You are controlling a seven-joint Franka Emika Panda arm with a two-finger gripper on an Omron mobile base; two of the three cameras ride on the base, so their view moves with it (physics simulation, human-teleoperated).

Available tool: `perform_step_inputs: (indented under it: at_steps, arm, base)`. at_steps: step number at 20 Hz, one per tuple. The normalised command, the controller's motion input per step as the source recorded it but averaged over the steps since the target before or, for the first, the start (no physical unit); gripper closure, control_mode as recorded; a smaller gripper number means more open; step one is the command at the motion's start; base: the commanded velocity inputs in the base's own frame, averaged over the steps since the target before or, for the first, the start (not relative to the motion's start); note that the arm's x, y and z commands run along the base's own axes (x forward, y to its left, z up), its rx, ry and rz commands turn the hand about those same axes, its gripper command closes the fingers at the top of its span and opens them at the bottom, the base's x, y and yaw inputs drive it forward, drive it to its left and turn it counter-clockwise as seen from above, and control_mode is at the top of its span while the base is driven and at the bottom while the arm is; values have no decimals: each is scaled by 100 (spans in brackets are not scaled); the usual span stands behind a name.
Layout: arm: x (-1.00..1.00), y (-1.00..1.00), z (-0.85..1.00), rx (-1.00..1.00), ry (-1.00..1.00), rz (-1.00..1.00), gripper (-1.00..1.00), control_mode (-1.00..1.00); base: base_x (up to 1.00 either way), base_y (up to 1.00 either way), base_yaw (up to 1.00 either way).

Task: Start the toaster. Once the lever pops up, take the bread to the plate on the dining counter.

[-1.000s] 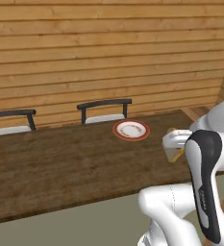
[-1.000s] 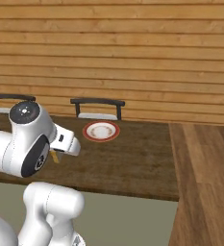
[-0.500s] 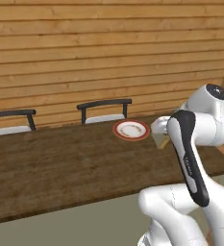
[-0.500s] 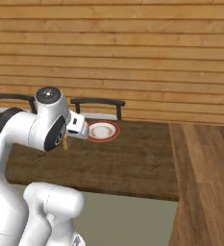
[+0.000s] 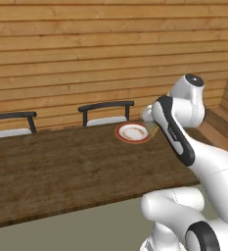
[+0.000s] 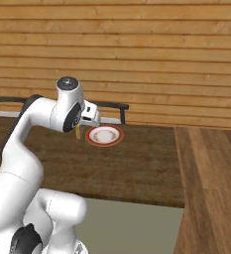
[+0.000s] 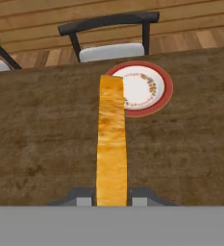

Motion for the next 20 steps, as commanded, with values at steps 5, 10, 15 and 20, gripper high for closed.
perform_step_inputs:
  at_steps: [5,10,15,20]
  arm:
    - [100,0,0,5,15,1,100,-100]
    - [100,0,-20,2,25,5,100,-100]
    - [90,0,-21,0,12,9,100,-100]
    - [47,-1,-62,9,-5,4,100,-100]
  base:
    - [0,0,0]
    - [0,0,0]
    - [0,0,0]
    - [0,0,0]
